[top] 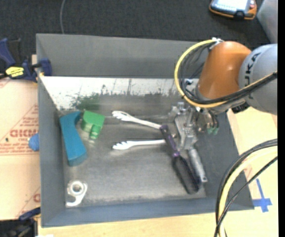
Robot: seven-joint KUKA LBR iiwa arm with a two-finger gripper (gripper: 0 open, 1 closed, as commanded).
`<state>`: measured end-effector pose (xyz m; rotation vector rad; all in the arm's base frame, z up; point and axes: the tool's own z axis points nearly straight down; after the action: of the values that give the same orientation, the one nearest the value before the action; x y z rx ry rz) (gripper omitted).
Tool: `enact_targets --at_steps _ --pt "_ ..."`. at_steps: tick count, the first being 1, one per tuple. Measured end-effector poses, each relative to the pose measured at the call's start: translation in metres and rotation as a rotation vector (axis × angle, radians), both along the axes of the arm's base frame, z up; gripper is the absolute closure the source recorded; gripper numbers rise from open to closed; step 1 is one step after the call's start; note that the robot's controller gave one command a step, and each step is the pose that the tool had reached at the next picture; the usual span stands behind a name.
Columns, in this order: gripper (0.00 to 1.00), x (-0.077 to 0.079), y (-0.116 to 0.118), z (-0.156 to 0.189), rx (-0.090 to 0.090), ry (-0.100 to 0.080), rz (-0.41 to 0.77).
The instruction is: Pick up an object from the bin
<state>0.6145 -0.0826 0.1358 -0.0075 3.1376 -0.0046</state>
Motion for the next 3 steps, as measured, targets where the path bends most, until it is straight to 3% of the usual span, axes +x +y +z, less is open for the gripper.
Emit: enact_targets --at_steps 1,2,3 --pt "0.00 0.000 0.000 0.000 0.000 0.000 0.000" --pt "0.00 0.024 0.003 -0.041 -0.003 -0.006 0.203" --pt "0.00 -0.008 -0.003 -0.055 0.001 -0.010 -0.215"
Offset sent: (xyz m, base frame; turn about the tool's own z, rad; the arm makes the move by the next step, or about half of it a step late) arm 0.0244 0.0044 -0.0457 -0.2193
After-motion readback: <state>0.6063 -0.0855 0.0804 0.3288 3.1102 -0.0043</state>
